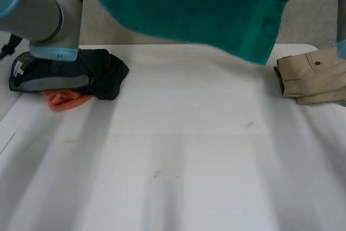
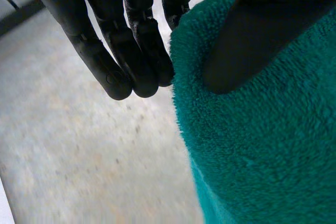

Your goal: Fold the laundry.

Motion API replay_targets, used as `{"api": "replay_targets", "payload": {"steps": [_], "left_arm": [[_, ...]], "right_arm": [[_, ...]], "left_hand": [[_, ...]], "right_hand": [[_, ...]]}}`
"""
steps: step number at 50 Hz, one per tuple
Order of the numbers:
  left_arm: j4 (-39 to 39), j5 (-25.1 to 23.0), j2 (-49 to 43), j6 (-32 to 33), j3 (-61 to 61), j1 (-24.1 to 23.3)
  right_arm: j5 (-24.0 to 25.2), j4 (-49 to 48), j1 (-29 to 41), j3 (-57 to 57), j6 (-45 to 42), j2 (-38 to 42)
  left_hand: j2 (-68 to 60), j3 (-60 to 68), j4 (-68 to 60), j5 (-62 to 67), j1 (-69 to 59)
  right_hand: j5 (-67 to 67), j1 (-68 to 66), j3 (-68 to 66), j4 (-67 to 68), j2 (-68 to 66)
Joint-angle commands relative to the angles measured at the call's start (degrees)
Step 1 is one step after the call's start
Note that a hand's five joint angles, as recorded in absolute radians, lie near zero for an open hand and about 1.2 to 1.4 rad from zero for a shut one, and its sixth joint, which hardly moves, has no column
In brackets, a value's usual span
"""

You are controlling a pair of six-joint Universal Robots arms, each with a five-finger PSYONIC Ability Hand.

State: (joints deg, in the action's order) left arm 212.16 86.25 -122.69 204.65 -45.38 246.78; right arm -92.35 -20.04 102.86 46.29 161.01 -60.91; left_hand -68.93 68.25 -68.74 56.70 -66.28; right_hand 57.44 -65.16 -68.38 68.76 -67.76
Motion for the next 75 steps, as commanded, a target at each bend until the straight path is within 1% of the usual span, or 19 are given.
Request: {"api": "replay_targets", "payload": {"steps": [1,10,15,20,24,25,29,33,36,37,41,48,51,56,58,63,68,72,75], "left_arm": [[-2.9,1.0,3.3,0.0,-15.7,1.1],[-2.8,0.8,2.6,-0.2,-40.5,0.4],[-3.2,1.0,-0.4,0.0,-48.6,0.0],[-4.8,1.4,-0.4,0.1,-52.4,-1.9],[-9.5,3.1,1.2,0.0,-52.8,-2.6],[-11.6,4.2,2.6,0.2,-52.4,-2.5],[-15.7,4.4,5.7,0.1,-49.6,-1.4],[-19.8,1.4,6.3,0.8,-44.2,0.8],[-22.8,-1.3,5.7,1.8,-40.2,2.1],[-24.9,-3.3,4.7,2.7,-37.3,3.0],[-30.0,-7.3,-0.7,5.9,-28.7,5.1],[-39.3,-10.6,-11.1,11.8,-15.1,6.7],[-40.2,-12.2,-13.1,13.5,-12.3,6.6],[-39.8,-18.6,-17.7,16.6,-6.8,5.4],[-40.2,-19.4,-19.2,17.0,-4.8,5.0],[-44.3,-16.7,-23.5,18.2,1.7,4.5],[-49.8,-13.6,-27.9,22.4,7.7,4.7],[-51.5,-12.1,-28.8,25.8,8.7,4.9],[-51.5,-11.5,-28.2,26.5,8.3,4.9]], "right_arm": [[3.2,6.6,0.2,6.3,-1.1,0.4],[7.7,12.2,-2.8,24.4,-6.0,2.8],[11.9,13.0,-4.4,33.7,-11.2,4.9],[13.9,12.9,-5.9,38.9,-17.3,5.7],[13.9,13.0,-7.0,40.1,-19.2,5.1],[13.9,13.0,-7.2,40.3,-19.1,4.6],[13.9,12.9,-7.5,40.5,-18.7,3.8],[13.9,12.9,-7.4,40.8,-18.3,3.5],[13.9,12.9,-7.3,41.2,-18.1,3.5],[14.0,12.8,-7.3,41.7,-18.0,3.5],[14.0,12.5,-7.0,42.7,-17.9,3.7],[14.2,12.2,-6.8,43.9,-18.5,4.2],[14.2,12.2,-6.7,44.1,-18.6,4.3],[14.3,12.2,-7.0,44.1,-19.2,4.6],[14.3,12.2,-7.0,44.1,-19.4,4.7],[14.3,12.2,-7.1,44.4,-19.6,4.6],[14.3,12.2,-7.4,44.7,-19.6,4.5],[14.4,12.2,-7.8,44.6,-19.6,4.5],[14.5,12.2,-7.9,44.3,-19.6,4.6]], "left_hand": [[-11.1,11.7,-11.3,13.3,-13.7],[-11.1,11.7,-11.3,13.3,-13.7],[-11.1,11.7,-11.3,13.3,-13.7],[-11.1,11.7,-11.3,13.3,-13.7],[5.0,-4.3,4.8,-2.8,2.4],[15.7,-15.0,15.5,-13.5,13.1],[38.5,-37.8,38.3,-36.2,35.8],[45.9,-45.2,45.7,-43.7,43.3],[45.9,-45.3,45.8,-43.7,43.3],[45.4,-44.8,45.2,-43.2,42.8],[44.4,-43.7,44.2,-42.2,41.8],[43.7,-43.1,43.6,-41.5,41.1],[44.1,-43.4,43.9,-41.9,41.4],[41.1,-40.4,40.9,-38.8,38.4],[40.7,-40.0,40.5,-38.5,38.1],[40.7,-40.0,40.5,-38.5,38.1],[41.2,-40.5,41.0,-39.0,38.6],[41.6,-40.9,41.4,-39.3,38.9],[40.9,-40.2,40.7,-38.7,38.2]], "right_hand": [[12.6,-14.8,-11.6,11.2,-12.2],[12.6,-14.8,-11.6,11.2,-12.2],[12.6,-14.8,-11.6,11.2,-12.2],[12.6,-14.8,-11.6,11.2,-12.2],[12.6,-14.8,-11.6,11.2,-12.2],[12.6,-14.8,-11.6,11.2,-12.2],[12.6,-14.8,-11.6,11.2,-12.2],[12.6,-14.8,-11.6,11.2,-12.2],[12.6,-14.8,-11.6,11.2,-12.2],[12.6,-14.8,-11.6,11.2,-12.2],[12.6,-14.8,-11.6,11.2,-12.2],[12.6,-14.8,-11.6,11.2,-12.2],[12.6,-14.8,-11.6,11.2,-12.2],[12.6,-14.8,-11.6,11.2,-12.2],[12.6,-14.8,-11.6,11.2,-12.2],[12.6,-14.8,-11.6,11.2,-12.2],[12.6,-14.8,-11.6,11.2,-12.2],[12.6,-14.8,-11.6,11.2,-12.2],[12.6,-14.8,-11.6,11.2,-12.2]]}}
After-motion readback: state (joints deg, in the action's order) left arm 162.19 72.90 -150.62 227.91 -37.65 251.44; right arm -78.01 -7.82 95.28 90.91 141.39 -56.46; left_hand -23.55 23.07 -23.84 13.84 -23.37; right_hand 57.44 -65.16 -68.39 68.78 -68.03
